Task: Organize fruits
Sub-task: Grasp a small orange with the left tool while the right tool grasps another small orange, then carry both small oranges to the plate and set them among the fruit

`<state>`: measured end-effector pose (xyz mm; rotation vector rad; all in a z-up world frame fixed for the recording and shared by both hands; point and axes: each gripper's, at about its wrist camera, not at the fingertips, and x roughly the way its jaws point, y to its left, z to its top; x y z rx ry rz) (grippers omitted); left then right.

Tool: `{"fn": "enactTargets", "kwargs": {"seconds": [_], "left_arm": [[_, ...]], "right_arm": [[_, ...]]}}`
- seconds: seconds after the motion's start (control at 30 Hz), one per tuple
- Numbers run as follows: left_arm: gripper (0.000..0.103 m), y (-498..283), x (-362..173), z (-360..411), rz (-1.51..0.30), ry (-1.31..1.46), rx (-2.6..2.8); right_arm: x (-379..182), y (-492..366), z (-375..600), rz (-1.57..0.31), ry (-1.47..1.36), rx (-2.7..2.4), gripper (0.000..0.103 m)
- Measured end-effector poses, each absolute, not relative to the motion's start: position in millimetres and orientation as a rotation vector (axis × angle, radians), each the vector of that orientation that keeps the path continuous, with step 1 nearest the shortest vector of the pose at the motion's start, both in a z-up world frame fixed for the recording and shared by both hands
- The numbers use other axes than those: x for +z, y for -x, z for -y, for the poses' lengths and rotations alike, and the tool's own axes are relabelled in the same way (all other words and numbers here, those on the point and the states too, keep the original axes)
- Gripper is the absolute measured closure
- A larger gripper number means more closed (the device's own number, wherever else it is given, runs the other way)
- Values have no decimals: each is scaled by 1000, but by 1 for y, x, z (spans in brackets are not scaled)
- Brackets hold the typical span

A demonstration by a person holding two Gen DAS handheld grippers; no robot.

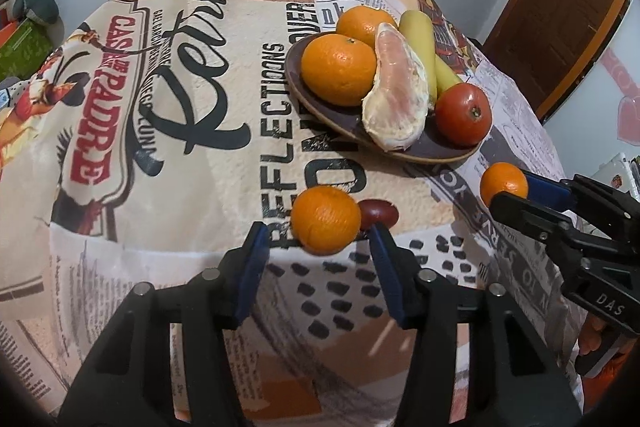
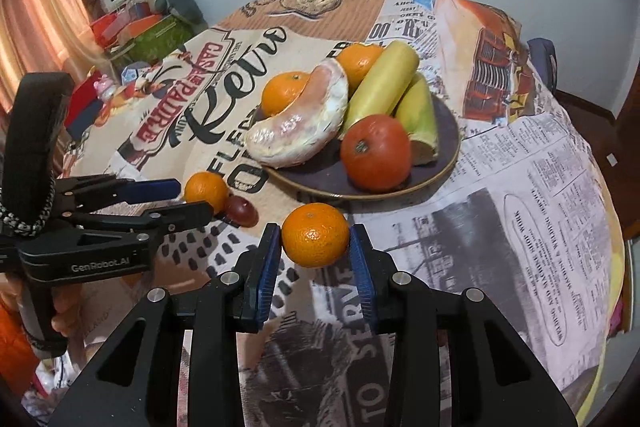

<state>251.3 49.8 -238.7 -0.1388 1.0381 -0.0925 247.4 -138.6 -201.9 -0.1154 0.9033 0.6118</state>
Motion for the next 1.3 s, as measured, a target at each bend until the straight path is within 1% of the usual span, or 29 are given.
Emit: {"fn": "enactTargets", "kwargs": {"seconds": [0.1, 0.17, 0.4, 0.67, 0.83, 1.3], "left_arm": [[63, -256, -241, -48, -1044, 141, -95], [66, -258, -243, -49, -1042, 155, -97], [67, -252, -239, -45, -1024, 129, -90], [67, -246, -209, -46, -958, 127, -91], [67, -250, -190, -46, -910, 132, -96], [67, -278, -162, -41, -821, 124, -107]], "right_arm": [[-201, -249, 140, -900, 111, 612, 71], [-200, -249, 141, -897, 113, 610, 71], [-196, -252, 147, -884, 106, 595, 71], [-182, -256, 150, -846, 98, 587, 71], [-171, -261, 152, -814, 96, 583, 71], [-153, -285, 151, -752, 108, 567, 71]]}}
